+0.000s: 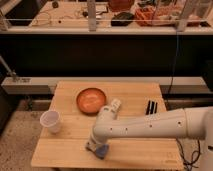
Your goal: Wipe the white sponge on the table
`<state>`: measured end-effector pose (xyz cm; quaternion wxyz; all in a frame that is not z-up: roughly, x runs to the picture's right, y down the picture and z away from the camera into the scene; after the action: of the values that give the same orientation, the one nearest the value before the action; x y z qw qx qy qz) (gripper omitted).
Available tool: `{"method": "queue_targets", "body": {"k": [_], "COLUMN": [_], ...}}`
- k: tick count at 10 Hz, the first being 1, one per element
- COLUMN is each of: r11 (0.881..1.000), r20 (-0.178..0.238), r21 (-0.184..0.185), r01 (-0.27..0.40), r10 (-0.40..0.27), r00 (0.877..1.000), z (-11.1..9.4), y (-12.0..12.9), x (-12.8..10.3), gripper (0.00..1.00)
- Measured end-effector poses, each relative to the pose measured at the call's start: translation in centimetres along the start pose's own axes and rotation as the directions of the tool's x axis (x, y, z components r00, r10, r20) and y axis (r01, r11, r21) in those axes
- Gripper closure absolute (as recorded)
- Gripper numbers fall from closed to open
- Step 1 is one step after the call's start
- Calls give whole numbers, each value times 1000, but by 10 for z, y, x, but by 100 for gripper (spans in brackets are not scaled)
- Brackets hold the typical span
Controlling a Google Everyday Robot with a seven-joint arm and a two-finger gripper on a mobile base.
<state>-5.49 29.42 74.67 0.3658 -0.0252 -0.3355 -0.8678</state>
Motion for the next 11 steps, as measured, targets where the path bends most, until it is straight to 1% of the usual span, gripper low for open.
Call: {"method": "queue_targets", "body": {"k": [1,3,4,5,6,7,8,9,10,11], "r11": [999,994,989,984,975,971,960,955,952,953], "r20": [3,4,3,4,6,2,7,7,3,1], "r21": [-9,-8,3,12,40,54,79,91,97,98], "r01": [34,111,146,180,220,233,267,282,291,287], "r10": [-34,-111,-146,-180,-220,-234,-268,-284,-293,-288], "r00": [999,994,989,984,975,972,963,959,956,958], "z": [0,2,4,5,6,7,7,7,7,8], "y": [-16,-44,-55,-63,-72,-75,-79,-80,-79,-73], "x": [-6,-1,6,18,35,43,57,66,78,88], "gripper": [67,59,54,48,46,46,46,46,46,46]}}
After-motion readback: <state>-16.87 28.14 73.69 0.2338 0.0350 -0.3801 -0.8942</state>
